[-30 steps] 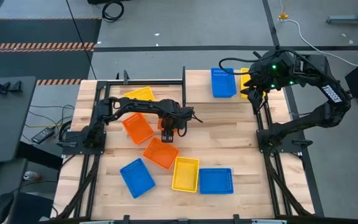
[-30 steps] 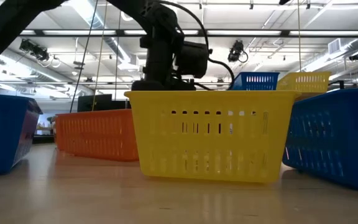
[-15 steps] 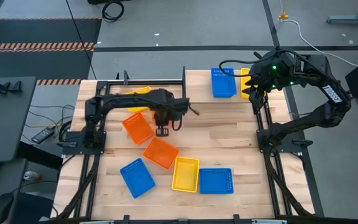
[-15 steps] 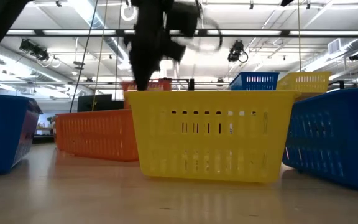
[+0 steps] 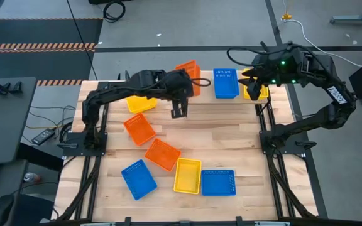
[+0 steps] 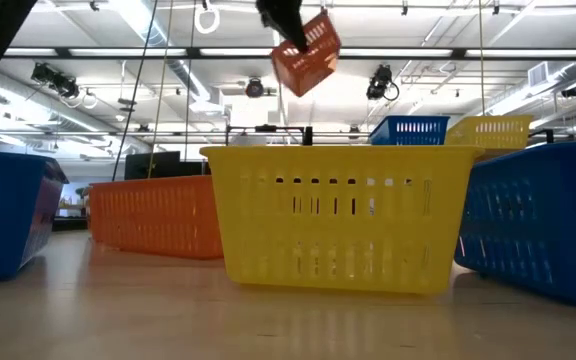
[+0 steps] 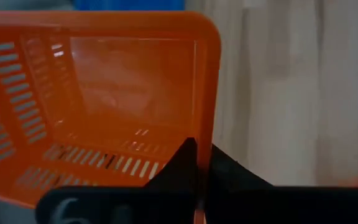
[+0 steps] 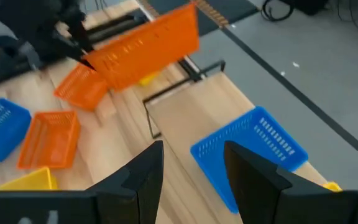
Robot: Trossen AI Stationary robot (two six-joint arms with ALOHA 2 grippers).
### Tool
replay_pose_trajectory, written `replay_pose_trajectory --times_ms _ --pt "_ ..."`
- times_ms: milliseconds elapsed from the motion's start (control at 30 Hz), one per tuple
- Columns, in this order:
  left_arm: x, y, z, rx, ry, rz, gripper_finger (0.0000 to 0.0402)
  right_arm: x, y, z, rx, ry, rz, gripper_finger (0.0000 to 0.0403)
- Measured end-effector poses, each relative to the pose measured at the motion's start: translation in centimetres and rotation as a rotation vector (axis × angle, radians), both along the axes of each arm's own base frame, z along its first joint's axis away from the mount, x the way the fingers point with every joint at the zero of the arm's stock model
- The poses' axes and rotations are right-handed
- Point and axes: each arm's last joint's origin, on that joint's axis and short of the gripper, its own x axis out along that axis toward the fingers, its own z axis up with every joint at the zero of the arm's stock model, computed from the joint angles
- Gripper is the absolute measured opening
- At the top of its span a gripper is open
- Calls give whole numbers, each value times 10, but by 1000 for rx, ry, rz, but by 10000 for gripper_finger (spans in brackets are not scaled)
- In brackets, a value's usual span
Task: Stack baskets on shelf by color
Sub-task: Put the top right orange basket on the shelf
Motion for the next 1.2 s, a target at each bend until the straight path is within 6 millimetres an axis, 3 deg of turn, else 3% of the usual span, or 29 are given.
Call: replay_pose_trajectory --times_ms 233,533,900,1200 --pt "25 24 -25 -33 -22 23 9 0 2 -1 54 -12 20 174" --pt "56 36 -60 -58 -42 11 11 -11 5 -10 178 69 -61 174" --pt "63 43 -77 -68 -1 3 15 -10 5 -10 185 63 -64 174" --pt "61 52 -79 -48 20 3 54 -10 6 -10 201 59 -51 174"
